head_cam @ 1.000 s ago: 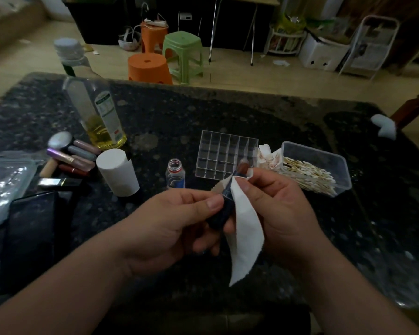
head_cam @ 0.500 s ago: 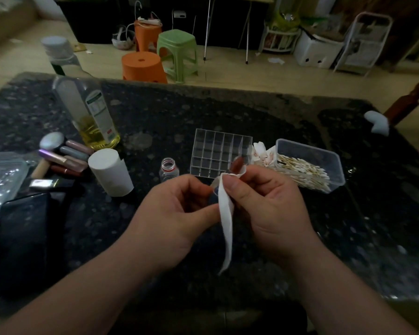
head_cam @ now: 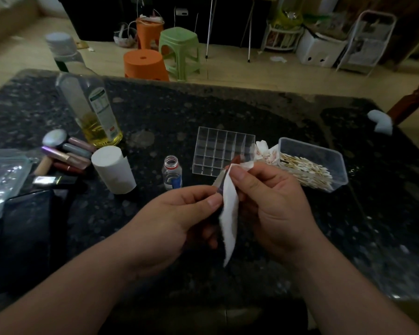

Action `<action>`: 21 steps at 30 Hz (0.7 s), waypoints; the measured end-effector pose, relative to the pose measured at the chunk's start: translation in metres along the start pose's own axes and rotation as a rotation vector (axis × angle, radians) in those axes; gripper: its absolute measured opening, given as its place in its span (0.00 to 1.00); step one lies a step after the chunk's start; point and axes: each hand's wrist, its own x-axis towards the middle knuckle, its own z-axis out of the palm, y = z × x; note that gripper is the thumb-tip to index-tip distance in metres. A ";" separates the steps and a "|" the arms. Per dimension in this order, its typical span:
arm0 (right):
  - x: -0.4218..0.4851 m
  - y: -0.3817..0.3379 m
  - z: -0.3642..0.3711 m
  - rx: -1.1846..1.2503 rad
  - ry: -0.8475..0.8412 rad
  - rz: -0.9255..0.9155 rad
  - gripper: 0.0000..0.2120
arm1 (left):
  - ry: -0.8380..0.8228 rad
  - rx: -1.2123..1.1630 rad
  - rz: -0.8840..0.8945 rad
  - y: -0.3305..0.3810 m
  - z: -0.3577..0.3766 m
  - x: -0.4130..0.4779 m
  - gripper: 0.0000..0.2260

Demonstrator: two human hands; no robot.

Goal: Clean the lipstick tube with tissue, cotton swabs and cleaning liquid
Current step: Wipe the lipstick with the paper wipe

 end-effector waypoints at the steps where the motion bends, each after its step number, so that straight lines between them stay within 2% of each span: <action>1: 0.000 -0.001 0.000 0.003 0.001 0.004 0.10 | 0.014 -0.042 0.003 -0.001 0.001 0.000 0.13; 6: -0.001 -0.003 -0.002 0.008 0.023 -0.004 0.12 | 0.124 0.012 0.091 -0.002 0.003 0.005 0.13; 11: 0.000 -0.002 -0.006 0.006 -0.012 0.020 0.12 | 0.009 -0.097 0.039 0.000 0.007 0.003 0.13; 14: -0.001 -0.003 -0.009 -0.011 -0.038 0.032 0.11 | 0.006 -0.138 0.010 -0.001 0.010 0.004 0.12; 18: -0.001 0.000 -0.010 -0.020 -0.069 0.008 0.07 | 0.088 -0.118 0.079 -0.003 0.007 0.008 0.15; 21: -0.002 0.000 -0.009 -0.019 -0.086 -0.011 0.08 | 0.147 -0.012 0.135 -0.004 0.003 0.009 0.17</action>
